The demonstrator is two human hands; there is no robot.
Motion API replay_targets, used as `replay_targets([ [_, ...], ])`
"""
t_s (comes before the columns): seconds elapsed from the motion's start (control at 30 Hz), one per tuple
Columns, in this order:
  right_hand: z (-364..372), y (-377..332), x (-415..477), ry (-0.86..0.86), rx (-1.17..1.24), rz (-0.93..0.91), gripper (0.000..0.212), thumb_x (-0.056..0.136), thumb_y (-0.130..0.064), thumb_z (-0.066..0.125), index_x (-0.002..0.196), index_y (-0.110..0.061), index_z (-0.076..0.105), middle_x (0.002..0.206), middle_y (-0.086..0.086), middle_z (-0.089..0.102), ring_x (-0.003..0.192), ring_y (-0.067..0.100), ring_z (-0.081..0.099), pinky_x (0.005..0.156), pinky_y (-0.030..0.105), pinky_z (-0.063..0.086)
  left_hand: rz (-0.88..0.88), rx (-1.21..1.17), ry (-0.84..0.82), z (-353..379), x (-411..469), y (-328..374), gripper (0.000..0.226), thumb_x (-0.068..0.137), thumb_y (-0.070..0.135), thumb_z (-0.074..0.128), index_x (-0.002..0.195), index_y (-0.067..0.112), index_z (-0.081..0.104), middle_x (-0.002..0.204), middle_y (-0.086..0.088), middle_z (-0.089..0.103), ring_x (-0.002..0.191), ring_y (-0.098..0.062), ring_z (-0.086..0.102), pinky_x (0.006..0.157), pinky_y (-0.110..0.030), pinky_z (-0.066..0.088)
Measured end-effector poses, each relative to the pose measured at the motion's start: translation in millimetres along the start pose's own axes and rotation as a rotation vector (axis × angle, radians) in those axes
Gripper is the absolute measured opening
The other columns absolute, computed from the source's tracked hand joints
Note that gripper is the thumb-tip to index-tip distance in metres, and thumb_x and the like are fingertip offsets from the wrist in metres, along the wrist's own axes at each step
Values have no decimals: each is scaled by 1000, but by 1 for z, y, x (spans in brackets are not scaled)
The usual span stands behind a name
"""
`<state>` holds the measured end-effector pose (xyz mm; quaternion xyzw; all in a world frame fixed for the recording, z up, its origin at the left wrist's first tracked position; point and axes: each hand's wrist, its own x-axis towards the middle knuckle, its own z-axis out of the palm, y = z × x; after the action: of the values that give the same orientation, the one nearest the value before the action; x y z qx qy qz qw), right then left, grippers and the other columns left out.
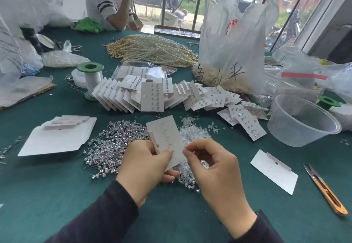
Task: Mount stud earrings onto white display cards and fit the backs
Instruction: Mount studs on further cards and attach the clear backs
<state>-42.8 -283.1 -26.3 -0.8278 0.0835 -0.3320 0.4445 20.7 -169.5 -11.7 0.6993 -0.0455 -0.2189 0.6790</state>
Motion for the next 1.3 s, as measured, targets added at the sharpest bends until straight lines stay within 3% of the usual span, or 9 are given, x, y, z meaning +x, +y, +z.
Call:
replay_targets([
  [0.13, 5, -1, -1, -25, -35, -120, 7, 73, -6, 66, 72, -13, 67, 73, -5, 63, 66, 7, 58, 62, 25, 49, 29, 21, 12, 2, -1, -2, 13, 85, 3, 58, 73, 6, 62, 61, -11, 68, 42, -20, 64, 37, -21, 49],
  [0.57, 11, 5, -2, -48, -87, -126, 10, 71, 0, 65, 70, -10, 66, 74, -3, 62, 69, 7, 57, 62, 21, 48, 96, 102, 58, 6, 0, -9, 14, 82, 2, 59, 69, 5, 63, 55, -7, 67, 45, -20, 66, 40, -23, 51],
  [0.8, 11, 6, -2, -55, -78, -101, 10, 71, -2, 62, 71, -11, 66, 74, -5, 61, 70, 6, 58, 63, 24, 48, 83, -4, 32, 6, 0, -8, 27, 81, -1, 57, 57, 10, 64, 49, -5, 66, 43, -18, 64, 39, -21, 49],
  [0.97, 9, 4, -1, -52, -101, -116, 7, 72, -5, 64, 70, -12, 67, 73, -5, 61, 66, 6, 57, 62, 16, 46, 52, -82, 24, 9, 0, -7, 33, 74, -7, 56, 49, 11, 68, 49, -5, 65, 40, -14, 59, 38, -20, 47],
  [1.13, 8, 3, -1, 17, -116, -127, 9, 72, -6, 62, 69, -14, 62, 68, -6, 59, 64, 4, 54, 60, 13, 43, 121, -30, 47, 11, -1, -5, 18, 74, -5, 59, 61, 4, 66, 52, -9, 67, 41, -16, 62, 38, -21, 48],
  [1.3, 10, 1, -2, 1, -156, -154, 8, 71, -4, 62, 67, -12, 61, 67, -4, 57, 62, 5, 52, 59, 13, 42, 174, 61, 54, 9, -1, -9, 17, 71, -4, 61, 57, 5, 66, 56, -11, 68, 43, -16, 63, 42, -26, 52],
])
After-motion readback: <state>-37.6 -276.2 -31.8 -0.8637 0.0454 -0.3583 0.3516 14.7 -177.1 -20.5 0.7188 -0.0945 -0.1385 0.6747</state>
